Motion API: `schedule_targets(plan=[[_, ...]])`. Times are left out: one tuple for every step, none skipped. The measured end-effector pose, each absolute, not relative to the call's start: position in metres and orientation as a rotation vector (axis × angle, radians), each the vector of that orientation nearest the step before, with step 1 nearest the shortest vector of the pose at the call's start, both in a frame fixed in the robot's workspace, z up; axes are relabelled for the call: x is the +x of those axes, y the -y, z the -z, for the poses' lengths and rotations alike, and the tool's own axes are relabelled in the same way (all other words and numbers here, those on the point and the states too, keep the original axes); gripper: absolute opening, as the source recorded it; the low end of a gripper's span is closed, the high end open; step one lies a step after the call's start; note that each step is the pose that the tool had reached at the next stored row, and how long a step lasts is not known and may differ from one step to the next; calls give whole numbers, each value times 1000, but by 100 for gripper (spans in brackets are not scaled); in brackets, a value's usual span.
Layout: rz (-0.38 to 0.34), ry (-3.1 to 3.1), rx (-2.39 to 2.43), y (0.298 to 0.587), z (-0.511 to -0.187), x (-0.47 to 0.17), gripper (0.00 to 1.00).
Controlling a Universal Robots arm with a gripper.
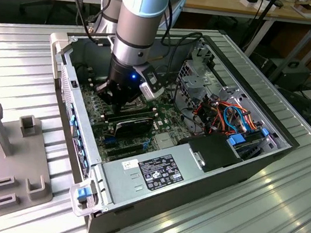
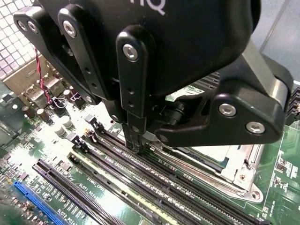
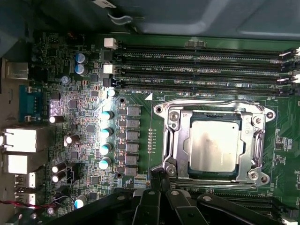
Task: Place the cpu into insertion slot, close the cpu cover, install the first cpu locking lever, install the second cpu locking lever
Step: 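Install the second cpu locking lever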
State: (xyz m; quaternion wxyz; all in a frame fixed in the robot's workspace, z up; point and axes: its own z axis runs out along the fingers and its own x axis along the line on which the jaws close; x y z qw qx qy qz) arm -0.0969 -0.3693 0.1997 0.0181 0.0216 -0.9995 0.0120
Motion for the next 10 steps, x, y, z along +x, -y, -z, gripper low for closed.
schedule_targets(plan=[[-38,3104,67,369,-200,-97,11],[-38,3104,67,369,-200,-97,11],[-37,3104,67,369,-200,-97,11],[-36,3104,67,369,-202,-97,11],[-36,3104,67,369,-203,-97,11],[-36,3104,67,369,-205,-97,11],[-37,3104,67,369,-210,-97,11],[-37,3104,67,368,-215,-97,11],[-37,3104,67,368,-220,-97,11],[-37,3104,67,367,-224,-97,11]])
